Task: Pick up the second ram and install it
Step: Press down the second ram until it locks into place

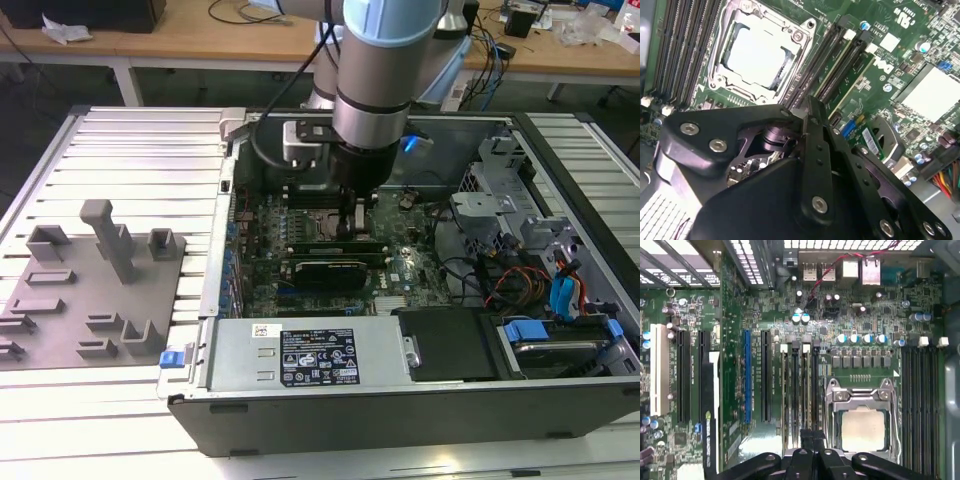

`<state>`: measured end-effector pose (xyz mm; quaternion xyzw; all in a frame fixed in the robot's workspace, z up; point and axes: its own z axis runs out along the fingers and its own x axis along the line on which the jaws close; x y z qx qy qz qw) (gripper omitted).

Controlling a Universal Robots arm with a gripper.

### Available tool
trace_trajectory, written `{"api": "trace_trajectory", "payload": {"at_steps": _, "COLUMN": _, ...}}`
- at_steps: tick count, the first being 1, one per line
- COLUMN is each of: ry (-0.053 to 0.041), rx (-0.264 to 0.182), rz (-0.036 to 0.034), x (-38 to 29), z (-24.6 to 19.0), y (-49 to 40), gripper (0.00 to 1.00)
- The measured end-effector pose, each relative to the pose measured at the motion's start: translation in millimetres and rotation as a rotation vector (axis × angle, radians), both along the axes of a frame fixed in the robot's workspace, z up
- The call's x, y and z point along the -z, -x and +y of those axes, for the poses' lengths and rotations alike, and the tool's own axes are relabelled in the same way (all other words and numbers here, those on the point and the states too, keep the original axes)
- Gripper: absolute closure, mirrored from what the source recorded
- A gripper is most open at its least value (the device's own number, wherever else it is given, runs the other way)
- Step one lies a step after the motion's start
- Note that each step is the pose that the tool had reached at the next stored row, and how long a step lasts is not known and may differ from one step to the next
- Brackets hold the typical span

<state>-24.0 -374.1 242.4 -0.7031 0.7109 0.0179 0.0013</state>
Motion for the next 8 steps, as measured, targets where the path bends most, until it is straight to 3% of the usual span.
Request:
{"api": "trace_trajectory", "payload": {"at_steps": 3, "ry": -0.0002, "rx": 0.000, "rz": -0.0001, "x": -12.2, "z": 0.0, "y": -0.1, "gripper": 0.89}}
{"api": "trace_trajectory", "payload": {"at_steps": 8, "ry": -0.0001, "rx": 0.000, "rz": -0.0001, "x": -12.7, "z": 0.1, "y": -0.1, "gripper": 0.89}}
